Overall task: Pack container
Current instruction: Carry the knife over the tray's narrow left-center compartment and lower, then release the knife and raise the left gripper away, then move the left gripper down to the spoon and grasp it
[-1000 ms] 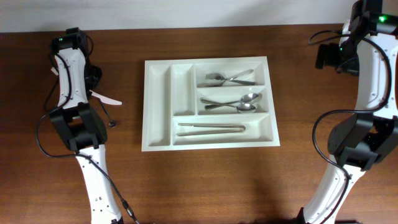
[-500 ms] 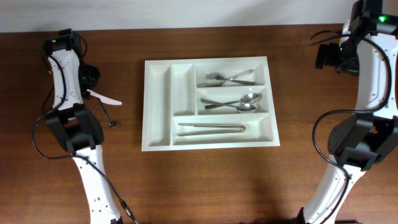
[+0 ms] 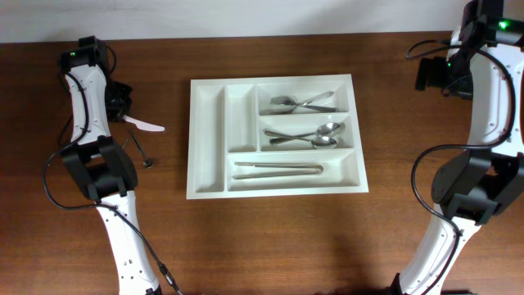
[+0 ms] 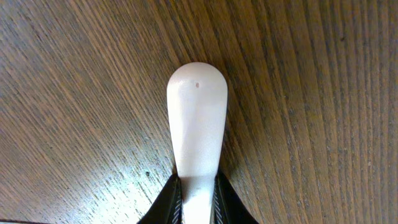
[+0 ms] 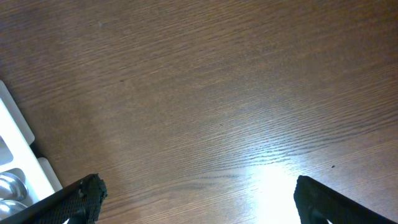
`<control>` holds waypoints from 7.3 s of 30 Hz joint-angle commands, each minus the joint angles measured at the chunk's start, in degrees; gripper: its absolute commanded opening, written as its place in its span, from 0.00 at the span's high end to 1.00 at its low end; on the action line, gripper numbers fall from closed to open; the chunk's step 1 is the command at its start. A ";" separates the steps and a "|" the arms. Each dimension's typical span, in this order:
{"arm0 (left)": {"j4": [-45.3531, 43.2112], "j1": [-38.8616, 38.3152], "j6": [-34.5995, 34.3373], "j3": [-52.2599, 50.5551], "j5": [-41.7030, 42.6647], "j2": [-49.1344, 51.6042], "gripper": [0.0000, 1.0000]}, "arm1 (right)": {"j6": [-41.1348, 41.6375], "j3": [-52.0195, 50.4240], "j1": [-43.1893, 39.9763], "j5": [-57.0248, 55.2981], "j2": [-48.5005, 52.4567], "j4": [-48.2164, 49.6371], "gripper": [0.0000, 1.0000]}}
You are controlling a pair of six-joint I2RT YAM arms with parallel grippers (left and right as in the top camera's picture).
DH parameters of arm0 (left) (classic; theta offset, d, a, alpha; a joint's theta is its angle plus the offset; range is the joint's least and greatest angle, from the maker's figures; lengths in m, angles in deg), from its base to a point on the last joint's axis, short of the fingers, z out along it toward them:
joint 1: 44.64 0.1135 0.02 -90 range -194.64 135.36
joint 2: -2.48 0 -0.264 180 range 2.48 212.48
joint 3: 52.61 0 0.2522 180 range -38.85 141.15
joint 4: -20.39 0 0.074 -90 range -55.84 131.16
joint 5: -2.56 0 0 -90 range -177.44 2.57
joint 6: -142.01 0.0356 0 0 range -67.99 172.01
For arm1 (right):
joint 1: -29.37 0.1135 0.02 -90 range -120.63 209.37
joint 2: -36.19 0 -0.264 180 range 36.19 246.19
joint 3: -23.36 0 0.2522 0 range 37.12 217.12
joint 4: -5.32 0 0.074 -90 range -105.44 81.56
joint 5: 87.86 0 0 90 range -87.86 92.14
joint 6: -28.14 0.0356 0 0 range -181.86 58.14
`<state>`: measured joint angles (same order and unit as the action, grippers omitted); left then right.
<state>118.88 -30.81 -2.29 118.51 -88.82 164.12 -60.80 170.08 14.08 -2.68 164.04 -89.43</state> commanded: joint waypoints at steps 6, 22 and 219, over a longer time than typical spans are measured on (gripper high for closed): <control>0.39 -0.92 5.49 -1.16 8.09 9.33 0.98 | -0.22 0.33 0.26 0.11 -1.66 -0.04 0.01; 7.30 -1.07 17.59 22.56 7.58 6.03 0.98 | -0.22 0.33 0.26 0.11 -1.66 -0.04 0.01; -37.64 -5.70 10.71 -85.02 6.10 -47.04 0.39 | -0.22 0.33 0.26 0.13 -1.64 -0.04 0.01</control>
<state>79.30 -36.41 7.33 35.08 -86.51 116.34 -60.82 170.08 14.08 -2.68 164.04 -89.45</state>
